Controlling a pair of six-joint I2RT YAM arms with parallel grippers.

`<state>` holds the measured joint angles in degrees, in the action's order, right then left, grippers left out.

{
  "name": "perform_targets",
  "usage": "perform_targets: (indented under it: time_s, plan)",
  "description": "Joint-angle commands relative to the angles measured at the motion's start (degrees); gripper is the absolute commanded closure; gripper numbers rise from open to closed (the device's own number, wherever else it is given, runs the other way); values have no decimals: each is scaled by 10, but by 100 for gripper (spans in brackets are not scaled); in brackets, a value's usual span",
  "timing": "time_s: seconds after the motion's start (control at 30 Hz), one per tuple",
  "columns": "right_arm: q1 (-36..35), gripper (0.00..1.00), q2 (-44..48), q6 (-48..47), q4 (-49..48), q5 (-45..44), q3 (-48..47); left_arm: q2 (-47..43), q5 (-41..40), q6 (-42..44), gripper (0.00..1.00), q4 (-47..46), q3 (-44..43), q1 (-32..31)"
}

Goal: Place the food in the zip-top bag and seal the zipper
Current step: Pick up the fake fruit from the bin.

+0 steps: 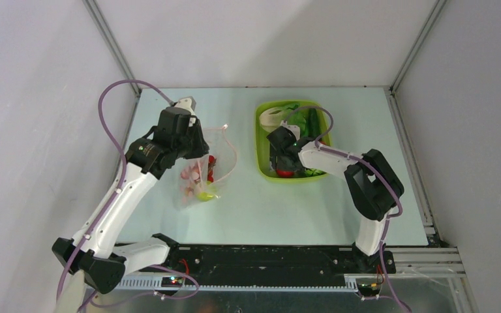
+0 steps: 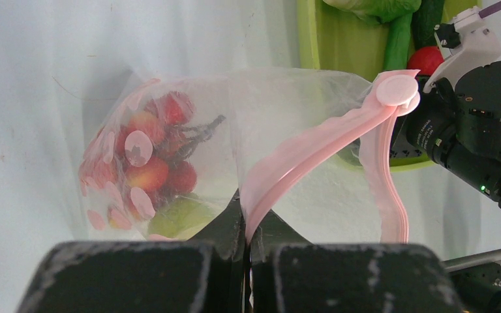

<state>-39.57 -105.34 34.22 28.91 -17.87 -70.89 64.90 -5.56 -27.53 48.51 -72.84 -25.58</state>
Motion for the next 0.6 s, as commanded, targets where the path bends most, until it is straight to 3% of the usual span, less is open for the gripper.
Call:
perform_targets:
  time_s: [0.0,0.27,0.57]
  plan:
    - [3,27,-5,6,-11,-3,-22,-13,9,1,97,-14,6,3]
    - [3,45,65,-12,-19,-43,-22,-16,11,3,98,-15,6,3]
    - [-12,46,197,-78,-34,-77,-21,-21,15,2,98,-18,8,3]
